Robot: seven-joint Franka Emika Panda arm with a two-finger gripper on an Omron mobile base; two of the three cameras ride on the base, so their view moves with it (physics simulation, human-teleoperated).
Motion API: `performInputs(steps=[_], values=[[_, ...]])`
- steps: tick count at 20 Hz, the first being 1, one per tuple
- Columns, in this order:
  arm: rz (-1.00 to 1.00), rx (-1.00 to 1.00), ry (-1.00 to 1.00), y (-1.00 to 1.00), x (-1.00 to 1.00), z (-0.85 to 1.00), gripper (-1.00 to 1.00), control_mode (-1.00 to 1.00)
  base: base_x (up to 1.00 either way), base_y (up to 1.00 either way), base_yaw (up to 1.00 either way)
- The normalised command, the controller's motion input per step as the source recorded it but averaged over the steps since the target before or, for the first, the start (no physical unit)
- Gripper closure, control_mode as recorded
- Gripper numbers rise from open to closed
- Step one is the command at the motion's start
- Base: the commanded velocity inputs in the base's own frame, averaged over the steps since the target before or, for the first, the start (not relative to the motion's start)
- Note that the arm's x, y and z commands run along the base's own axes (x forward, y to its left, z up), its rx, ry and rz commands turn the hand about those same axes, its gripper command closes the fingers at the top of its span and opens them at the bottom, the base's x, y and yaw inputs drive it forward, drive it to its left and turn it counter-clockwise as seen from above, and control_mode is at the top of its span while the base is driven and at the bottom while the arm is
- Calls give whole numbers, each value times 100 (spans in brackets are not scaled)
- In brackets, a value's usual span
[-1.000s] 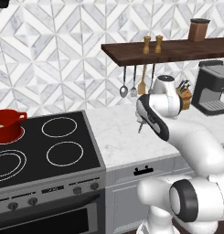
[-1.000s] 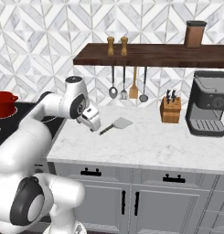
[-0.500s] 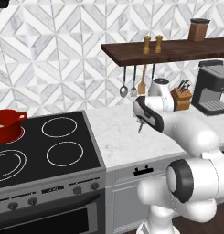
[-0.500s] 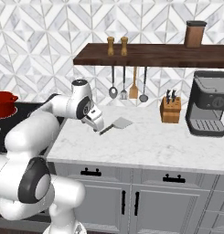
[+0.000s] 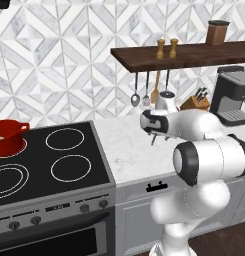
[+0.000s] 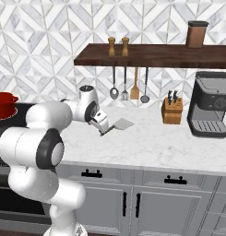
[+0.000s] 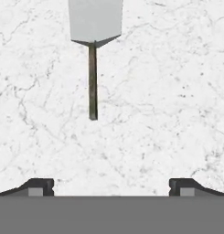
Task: Put the lime and garlic in the pot. Retrieve the spatula and lightly stir the vegetables in the pot.
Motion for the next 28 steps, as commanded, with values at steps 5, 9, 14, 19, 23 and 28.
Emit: performInputs(steps=[5, 9, 14, 19, 23, 28], values=[[-3, 0, 1, -5, 46, -43, -100, -100, 0, 0, 0], [-2, 0, 2, -4, 48, -27, -100, -100, 0, 0, 0], [-1, 0, 3, -2, 37, -17, -100, -100, 0, 0, 0], [-1, 0, 2, -6, 31, -25, -100, -100, 0, 0, 0], [-1, 0, 4, -1, 20, -30, -100, -100, 0, 0, 0], [0, 0, 0, 0, -23, -6, -100, -100, 0, 0, 0]])
